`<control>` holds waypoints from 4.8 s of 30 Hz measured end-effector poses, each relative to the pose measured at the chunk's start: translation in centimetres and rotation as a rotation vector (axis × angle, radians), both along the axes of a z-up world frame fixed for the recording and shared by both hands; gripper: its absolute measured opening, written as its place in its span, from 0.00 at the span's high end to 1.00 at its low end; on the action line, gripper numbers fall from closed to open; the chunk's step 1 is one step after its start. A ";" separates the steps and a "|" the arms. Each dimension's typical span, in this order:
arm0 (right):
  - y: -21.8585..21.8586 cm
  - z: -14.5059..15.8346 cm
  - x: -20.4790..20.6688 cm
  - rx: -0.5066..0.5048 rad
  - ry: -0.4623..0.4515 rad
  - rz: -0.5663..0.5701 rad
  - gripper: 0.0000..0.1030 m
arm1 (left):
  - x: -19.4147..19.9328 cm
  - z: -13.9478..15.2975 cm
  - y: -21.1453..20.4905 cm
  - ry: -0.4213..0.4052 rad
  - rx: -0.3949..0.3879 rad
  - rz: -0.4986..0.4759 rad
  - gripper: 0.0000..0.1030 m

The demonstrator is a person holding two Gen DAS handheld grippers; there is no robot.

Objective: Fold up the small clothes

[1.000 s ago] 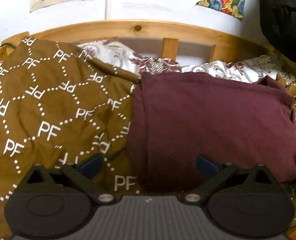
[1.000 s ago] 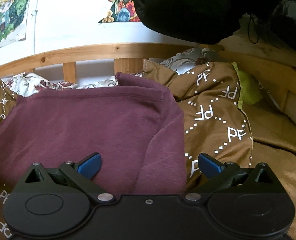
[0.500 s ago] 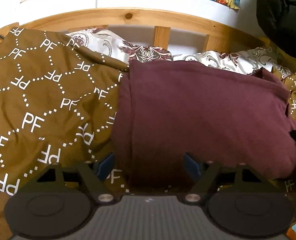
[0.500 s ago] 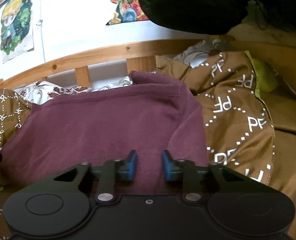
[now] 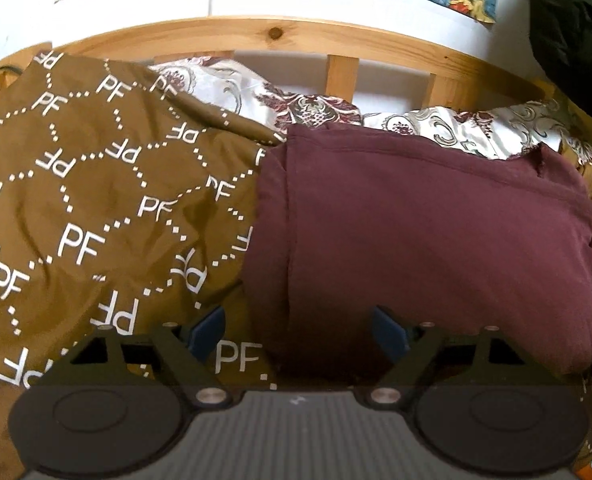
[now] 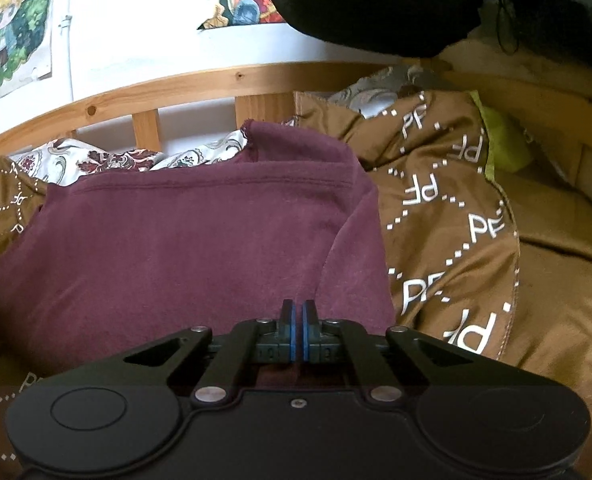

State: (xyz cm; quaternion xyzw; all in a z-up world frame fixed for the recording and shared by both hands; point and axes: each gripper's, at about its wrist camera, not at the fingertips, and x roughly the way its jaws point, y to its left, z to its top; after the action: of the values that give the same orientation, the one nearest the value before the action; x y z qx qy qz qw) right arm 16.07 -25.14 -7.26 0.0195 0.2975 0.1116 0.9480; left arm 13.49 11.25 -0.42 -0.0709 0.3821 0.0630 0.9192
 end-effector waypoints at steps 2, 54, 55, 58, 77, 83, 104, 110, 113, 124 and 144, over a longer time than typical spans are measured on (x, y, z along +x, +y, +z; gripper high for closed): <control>0.0 -0.1 -0.1 -0.003 -0.004 0.003 0.95 | 0.2 -0.1 0.1 0.001 -0.001 0.001 0.14; 0.7 0.3 -0.6 0.012 -0.080 0.062 0.18 | 5.1 -0.1 7.0 0.113 -0.281 -0.024 0.87; 0.7 0.3 -0.6 0.012 -0.081 0.062 0.18 | 4.8 0.3 6.7 0.099 -0.264 -0.029 0.88; 0.7 0.3 -0.6 0.013 -0.083 0.061 0.18 | 4.2 0.8 6.6 0.081 -0.249 -0.032 0.90; 0.7 -0.1 -0.2 0.011 -0.068 0.075 0.17 | 4.3 0.0 7.7 0.104 -0.189 0.114 1.00; 0.7 0.0 -0.1 0.008 -0.064 0.072 0.14 | 4.3 -0.1 7.7 0.119 -0.142 0.143 1.00; 1.5 0.3 -1.2 -0.036 -0.166 0.107 0.01 | 5.7 -1.0 7.0 0.017 -0.209 -0.059 0.07; 2.6 0.2 -1.6 -0.050 -0.201 0.169 0.01 | 7.5 -3.1 5.8 0.085 -0.187 -0.153 0.06; 3.3 0.1 -1.8 -0.045 -0.208 0.206 0.01 | 7.1 -3.0 6.1 0.086 -0.237 -0.156 0.10; 7.3 -1.7 -2.0 -0.197 -0.179 0.306 0.01 | 7.1 -3.3 5.4 0.133 -0.219 -0.140 0.18; 9.1 -2.4 -2.6 -0.214 -0.167 0.358 0.01 | 6.1 -1.5 3.5 0.114 -0.124 -0.115 0.77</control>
State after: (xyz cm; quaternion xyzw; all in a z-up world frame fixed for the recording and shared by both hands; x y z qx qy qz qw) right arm 13.51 -16.05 -9.61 -0.1435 0.2270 0.2473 0.9310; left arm 19.58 14.75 -1.90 -0.1022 0.4405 -0.0097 0.8919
